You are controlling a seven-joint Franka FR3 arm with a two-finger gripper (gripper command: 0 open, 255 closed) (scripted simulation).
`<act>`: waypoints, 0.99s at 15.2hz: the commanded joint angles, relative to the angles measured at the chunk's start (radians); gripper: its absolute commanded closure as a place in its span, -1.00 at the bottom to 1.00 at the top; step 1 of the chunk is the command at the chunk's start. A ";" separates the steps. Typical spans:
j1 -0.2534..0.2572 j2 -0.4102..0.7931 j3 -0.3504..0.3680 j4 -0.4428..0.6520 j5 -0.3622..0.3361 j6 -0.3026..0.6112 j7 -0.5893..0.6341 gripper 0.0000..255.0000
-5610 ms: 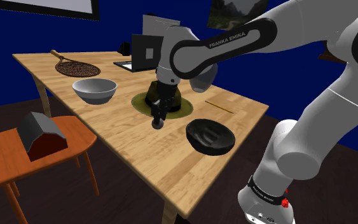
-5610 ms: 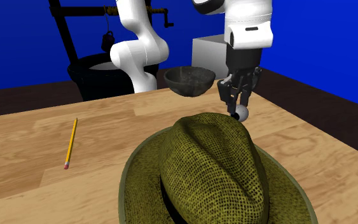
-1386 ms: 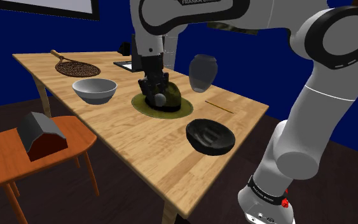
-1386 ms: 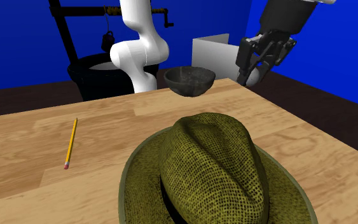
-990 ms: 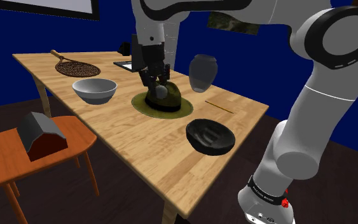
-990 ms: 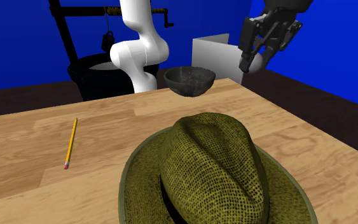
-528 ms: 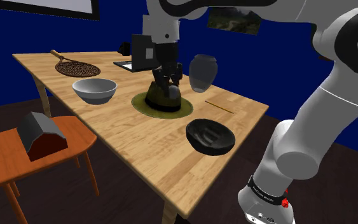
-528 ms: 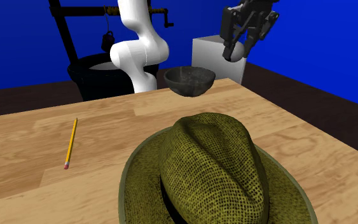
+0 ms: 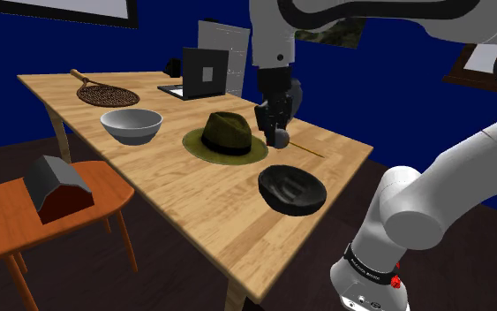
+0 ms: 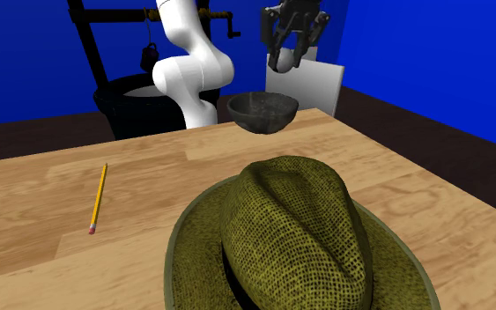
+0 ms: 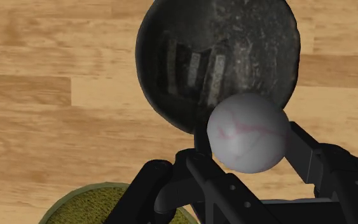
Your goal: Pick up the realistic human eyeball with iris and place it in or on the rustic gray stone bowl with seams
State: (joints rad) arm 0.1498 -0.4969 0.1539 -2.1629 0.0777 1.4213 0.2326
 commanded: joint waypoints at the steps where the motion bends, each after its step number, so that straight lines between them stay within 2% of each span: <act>1: 0.007 -0.084 -0.003 -0.065 0.009 -0.018 -0.001 1.00; 4: 0.016 -0.183 -0.009 -0.131 0.017 -0.051 -0.003 1.00; 15: 0.021 -0.199 0.002 -0.290 0.027 0.091 -0.007 1.00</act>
State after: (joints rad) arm 0.1703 -0.6960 0.1555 -2.4397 0.1042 1.4988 0.2266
